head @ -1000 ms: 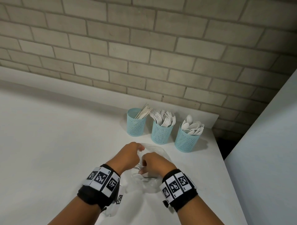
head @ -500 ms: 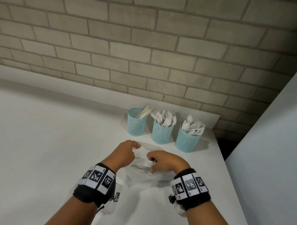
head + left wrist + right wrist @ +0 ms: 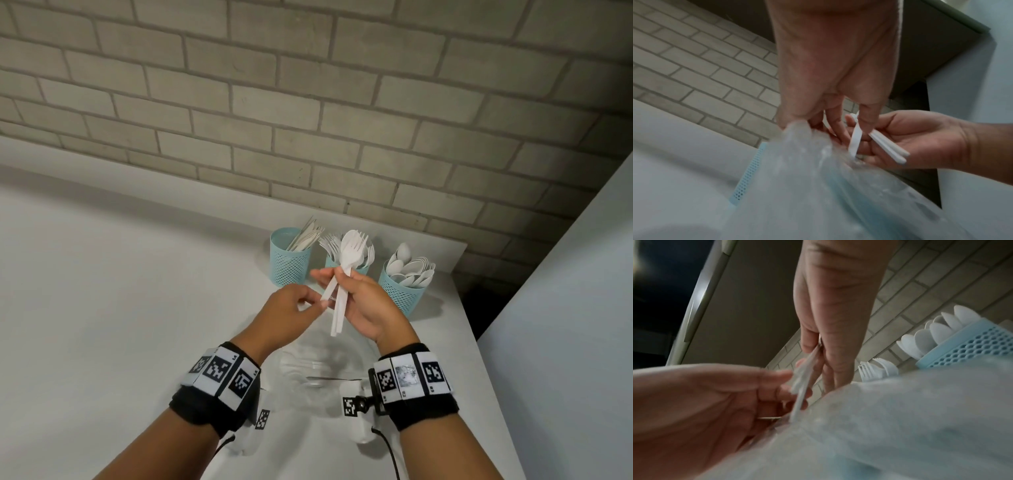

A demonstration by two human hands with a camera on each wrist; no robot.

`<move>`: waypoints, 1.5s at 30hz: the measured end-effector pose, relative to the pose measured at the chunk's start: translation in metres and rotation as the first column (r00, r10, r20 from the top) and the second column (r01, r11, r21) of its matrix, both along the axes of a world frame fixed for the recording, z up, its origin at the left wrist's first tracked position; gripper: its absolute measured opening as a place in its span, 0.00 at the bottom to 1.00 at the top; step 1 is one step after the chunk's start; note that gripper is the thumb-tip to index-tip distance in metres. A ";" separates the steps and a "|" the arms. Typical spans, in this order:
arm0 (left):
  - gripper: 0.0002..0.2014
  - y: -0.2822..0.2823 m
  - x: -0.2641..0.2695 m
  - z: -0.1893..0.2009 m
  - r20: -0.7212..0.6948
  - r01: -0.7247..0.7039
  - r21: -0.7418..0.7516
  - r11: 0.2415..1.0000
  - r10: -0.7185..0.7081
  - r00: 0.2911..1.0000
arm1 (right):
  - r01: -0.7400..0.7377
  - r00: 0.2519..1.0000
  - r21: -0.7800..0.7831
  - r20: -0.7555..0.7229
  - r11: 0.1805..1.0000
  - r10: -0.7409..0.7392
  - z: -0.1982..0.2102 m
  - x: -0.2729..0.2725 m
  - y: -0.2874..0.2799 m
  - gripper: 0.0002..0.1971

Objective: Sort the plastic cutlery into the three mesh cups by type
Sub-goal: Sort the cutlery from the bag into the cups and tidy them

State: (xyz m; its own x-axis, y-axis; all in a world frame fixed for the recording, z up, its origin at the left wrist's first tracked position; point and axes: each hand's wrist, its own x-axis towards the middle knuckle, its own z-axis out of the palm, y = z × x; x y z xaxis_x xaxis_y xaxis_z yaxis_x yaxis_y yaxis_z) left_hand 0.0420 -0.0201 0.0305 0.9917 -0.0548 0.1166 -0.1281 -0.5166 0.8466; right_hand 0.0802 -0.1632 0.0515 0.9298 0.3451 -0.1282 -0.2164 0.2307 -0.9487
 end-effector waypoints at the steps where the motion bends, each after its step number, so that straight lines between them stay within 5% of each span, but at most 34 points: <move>1: 0.12 -0.002 0.002 0.001 -0.037 0.035 -0.064 0.997 -0.037 0.999 | -0.006 1.000 0.012 -0.015 1.000 0.007 0.000 0.000 0.003 0.15; 4: 0.18 -0.006 0.006 0.004 -0.132 0.137 -0.290 0.947 -0.182 0.974 | -0.030 0.998 -0.025 -0.064 0.999 0.029 0.000 -0.002 0.010 0.16; 7: 0.12 -0.005 0.006 0.001 -0.191 0.150 -0.521 0.841 -0.286 0.939 | -0.085 0.994 -0.082 -0.081 0.993 0.078 -0.003 -0.003 0.012 0.15; 13: 0.06 -0.005 0.005 0.003 -0.191 0.205 -0.532 0.822 -0.353 0.916 | -0.117 0.986 -0.079 -0.126 0.990 0.107 -0.006 -0.003 0.013 0.18; 20: 0.13 -0.008 0.004 -0.003 -0.250 0.049 -0.713 0.700 -0.319 0.914 | -0.102 0.991 -0.048 -0.093 0.994 0.097 -0.013 0.001 0.015 0.15; 37: 0.13 -0.010 0.005 -0.008 -0.246 -0.026 -0.623 0.782 -0.165 0.955 | 0.198 0.980 0.018 -0.017 0.980 -0.197 -0.014 0.006 0.009 0.09; 42: 0.10 -0.007 0.007 -0.009 -0.268 -0.005 -0.591 0.807 -0.190 0.945 | 0.331 0.942 -0.009 0.054 0.944 -0.330 -0.016 0.012 0.004 0.28; 45: 0.09 -0.007 0.009 -0.010 -0.282 -0.005 -0.550 0.835 -0.180 0.942 | 0.437 0.891 -0.188 0.229 0.880 -0.393 -0.020 0.018 0.001 0.37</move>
State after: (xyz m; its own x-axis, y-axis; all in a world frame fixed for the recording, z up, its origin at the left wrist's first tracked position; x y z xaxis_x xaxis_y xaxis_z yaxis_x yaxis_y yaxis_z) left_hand 0.0507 -0.0271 0.0203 0.9738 -0.1637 -0.1578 0.1650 0.0311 0.9858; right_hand 0.0983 -0.1619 0.0314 0.9951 -0.0961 0.0254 0.0288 0.0341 -0.9990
